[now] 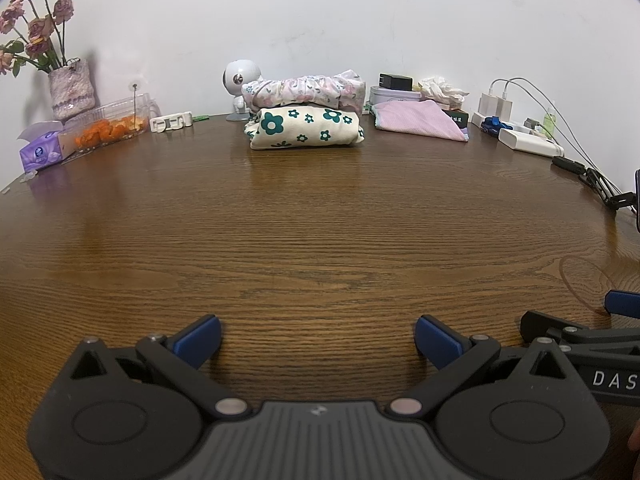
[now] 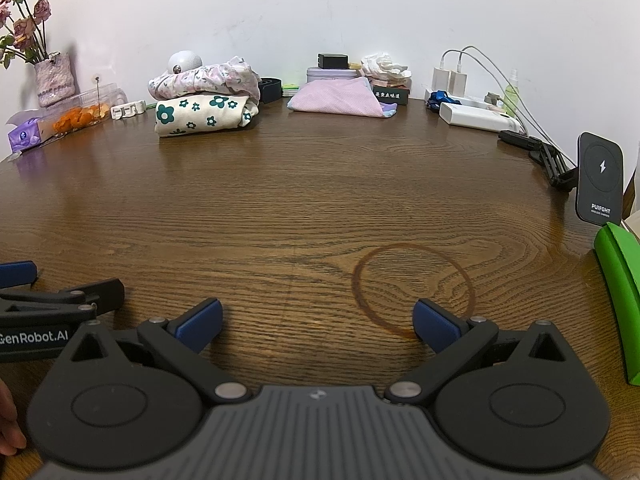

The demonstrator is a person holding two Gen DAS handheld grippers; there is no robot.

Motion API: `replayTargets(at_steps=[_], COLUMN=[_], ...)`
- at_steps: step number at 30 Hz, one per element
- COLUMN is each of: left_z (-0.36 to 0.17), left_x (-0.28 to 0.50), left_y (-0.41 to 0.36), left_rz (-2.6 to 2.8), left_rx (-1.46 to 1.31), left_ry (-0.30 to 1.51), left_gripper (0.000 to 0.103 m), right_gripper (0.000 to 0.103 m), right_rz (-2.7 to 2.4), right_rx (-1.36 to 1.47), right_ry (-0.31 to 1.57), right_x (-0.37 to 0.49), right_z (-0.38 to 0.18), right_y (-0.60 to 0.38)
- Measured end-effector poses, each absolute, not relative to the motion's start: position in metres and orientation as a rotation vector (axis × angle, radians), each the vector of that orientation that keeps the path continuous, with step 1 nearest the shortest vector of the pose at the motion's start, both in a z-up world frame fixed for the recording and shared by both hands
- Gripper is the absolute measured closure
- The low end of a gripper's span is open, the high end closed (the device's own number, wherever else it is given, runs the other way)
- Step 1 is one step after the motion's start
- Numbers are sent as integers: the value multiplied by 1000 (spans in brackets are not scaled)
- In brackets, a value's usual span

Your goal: Fold clothes

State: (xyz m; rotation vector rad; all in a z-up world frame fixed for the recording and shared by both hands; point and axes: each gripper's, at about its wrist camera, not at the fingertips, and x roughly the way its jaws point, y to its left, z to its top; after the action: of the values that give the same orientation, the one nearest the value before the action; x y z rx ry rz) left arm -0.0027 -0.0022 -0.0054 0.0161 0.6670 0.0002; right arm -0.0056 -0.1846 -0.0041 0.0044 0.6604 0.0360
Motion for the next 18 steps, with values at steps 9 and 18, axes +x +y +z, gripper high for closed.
replayTargets(at_steps=[9,18], left_z=[-3,81], left_x=[-3,150], left_y=[1,-19], left_rz=[-50,-239], left_rx=[24,-141], left_ry=[674,589], left_gripper=[1,5], right_gripper=[0,9], right_rz=[79,39], right_rx=[-2,220], right_ry=[675,525], right_x=[-4,118], right_z=[-4,57], right_y=[-184,-257])
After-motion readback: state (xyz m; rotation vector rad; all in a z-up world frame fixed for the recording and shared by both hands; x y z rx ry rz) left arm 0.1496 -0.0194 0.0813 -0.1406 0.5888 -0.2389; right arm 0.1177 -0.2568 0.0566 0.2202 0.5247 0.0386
